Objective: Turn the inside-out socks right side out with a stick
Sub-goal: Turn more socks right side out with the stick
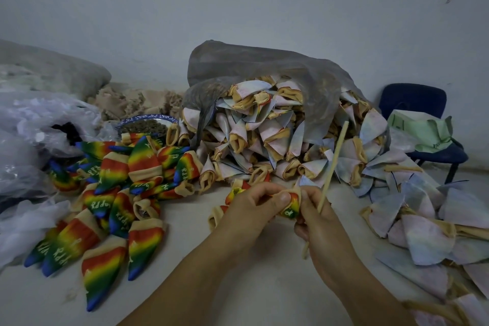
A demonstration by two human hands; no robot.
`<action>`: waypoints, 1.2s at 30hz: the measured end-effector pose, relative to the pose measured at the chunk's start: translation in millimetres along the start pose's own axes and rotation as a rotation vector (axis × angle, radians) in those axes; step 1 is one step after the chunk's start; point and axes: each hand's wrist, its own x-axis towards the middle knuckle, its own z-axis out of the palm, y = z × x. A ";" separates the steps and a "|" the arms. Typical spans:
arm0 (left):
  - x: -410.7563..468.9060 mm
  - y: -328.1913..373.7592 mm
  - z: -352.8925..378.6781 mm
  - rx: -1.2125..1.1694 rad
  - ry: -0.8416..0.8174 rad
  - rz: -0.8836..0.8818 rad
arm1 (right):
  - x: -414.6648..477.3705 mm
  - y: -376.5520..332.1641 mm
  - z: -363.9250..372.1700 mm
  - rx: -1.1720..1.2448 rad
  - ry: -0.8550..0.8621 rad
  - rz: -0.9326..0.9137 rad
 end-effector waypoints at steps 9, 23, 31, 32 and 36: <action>6.7 -3.5 2.2 -0.536 0.004 -0.157 | -1.1 0.0 6.0 -0.180 0.089 -0.206; 5.1 -7.3 4.1 -0.232 0.095 -0.017 | -1.4 -2.9 -2.0 -0.837 0.178 -0.461; 6.6 -2.0 0.8 -0.502 0.003 -0.145 | -2.0 -9.7 -5.1 0.029 0.032 0.038; 6.5 -1.3 1.1 -0.555 -0.013 -0.154 | -1.8 -10.5 -7.1 0.202 -0.046 0.099; 5.3 -0.8 1.5 -0.707 -0.082 -0.169 | -4.6 -14.8 -10.5 0.568 -0.288 0.186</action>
